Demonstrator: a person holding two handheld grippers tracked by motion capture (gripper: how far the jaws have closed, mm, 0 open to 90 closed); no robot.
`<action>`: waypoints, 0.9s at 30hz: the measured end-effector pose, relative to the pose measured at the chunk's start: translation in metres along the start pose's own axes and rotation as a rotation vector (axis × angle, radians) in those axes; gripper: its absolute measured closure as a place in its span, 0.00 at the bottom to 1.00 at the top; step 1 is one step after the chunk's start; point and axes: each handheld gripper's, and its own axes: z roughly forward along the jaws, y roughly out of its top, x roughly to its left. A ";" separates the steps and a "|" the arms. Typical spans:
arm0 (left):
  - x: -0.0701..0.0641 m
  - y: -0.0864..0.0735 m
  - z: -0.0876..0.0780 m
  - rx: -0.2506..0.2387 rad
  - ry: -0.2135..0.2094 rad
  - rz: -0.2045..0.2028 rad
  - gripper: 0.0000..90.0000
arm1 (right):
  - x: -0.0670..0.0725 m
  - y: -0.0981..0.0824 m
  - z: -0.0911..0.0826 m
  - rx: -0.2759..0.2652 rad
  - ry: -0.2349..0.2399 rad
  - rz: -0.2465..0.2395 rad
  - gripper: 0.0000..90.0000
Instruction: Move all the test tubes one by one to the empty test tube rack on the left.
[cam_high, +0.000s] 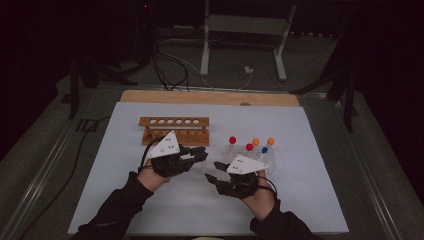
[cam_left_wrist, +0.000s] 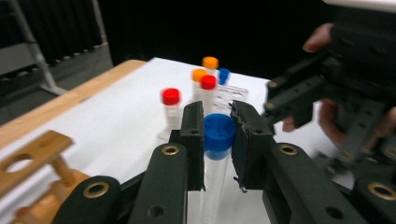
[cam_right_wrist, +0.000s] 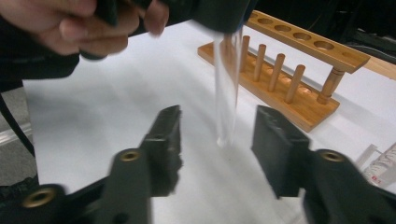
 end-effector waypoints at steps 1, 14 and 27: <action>0.003 0.001 -0.001 -0.003 0.006 -0.003 0.86 | 0.000 0.000 0.000 -0.004 0.001 0.011 0.48; 0.040 0.016 0.002 -0.001 0.110 -0.019 0.86 | -0.004 -0.001 -0.003 -0.073 0.013 0.083 0.15; 0.072 0.029 0.014 0.005 0.186 -0.034 0.85 | -0.004 -0.001 -0.005 -0.090 0.070 0.049 0.00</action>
